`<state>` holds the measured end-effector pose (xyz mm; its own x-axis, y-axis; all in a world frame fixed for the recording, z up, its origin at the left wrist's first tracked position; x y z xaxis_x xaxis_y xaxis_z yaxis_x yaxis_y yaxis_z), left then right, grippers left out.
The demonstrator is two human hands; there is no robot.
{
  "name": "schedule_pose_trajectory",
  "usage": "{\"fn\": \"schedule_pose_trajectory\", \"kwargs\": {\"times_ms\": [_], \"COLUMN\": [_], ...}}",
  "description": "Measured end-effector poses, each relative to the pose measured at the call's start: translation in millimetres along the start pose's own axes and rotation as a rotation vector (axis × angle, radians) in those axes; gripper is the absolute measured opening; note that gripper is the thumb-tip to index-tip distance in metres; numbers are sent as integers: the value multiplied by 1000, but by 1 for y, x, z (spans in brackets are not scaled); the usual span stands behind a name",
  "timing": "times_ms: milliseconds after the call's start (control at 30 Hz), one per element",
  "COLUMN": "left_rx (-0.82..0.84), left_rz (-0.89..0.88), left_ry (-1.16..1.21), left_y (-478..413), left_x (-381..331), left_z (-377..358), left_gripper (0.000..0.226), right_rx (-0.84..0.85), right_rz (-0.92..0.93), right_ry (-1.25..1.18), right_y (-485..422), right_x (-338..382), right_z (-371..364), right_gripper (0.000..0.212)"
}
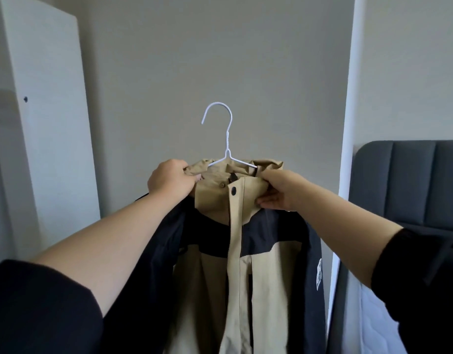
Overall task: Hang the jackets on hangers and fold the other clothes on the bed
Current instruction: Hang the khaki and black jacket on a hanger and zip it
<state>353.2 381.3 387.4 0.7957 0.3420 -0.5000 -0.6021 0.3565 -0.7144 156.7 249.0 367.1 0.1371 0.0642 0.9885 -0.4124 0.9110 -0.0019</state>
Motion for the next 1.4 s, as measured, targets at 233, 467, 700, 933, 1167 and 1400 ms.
{"fn": "schedule_pose_trajectory", "kwargs": {"times_ms": [233,467,700,933,1167,1400], "left_rx": [48,58,3,-44,27,194], "left_rz": [88,87,86,172,258,283], "left_ry": [83,112,66,25,41,-30], "left_y": [-1,2,-23,-85,-155,-237], "left_x": [26,33,68,180,279,291], "left_z": [0,-12,-54,-130,-172,-102], "left_gripper": [33,26,18,27,37,23], "right_rx": [27,-374,-77,8,74,200], "right_rz": [78,789,758,628,568,421], "right_ry": [138,403,738,693,695,564], "right_y": [-5,-1,-68,-204,-303,-312], "right_x": [-25,5,-4,-32,-31,50], "right_z": [20,29,-36,-140,-253,-301], "right_gripper": [12,33,33,31,41,39]}}
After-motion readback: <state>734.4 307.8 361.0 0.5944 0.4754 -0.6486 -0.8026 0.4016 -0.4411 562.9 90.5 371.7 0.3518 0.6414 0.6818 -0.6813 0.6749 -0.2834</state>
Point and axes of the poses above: each hand's wrist, its own y-axis away from the middle knuckle, its own z-axis out of the back of the hand, x = y × z, the point moved 4 cm from there along -y, towards the middle knuckle, and after that the axes turned 6 degrees about -x, right-handed, at the moved point
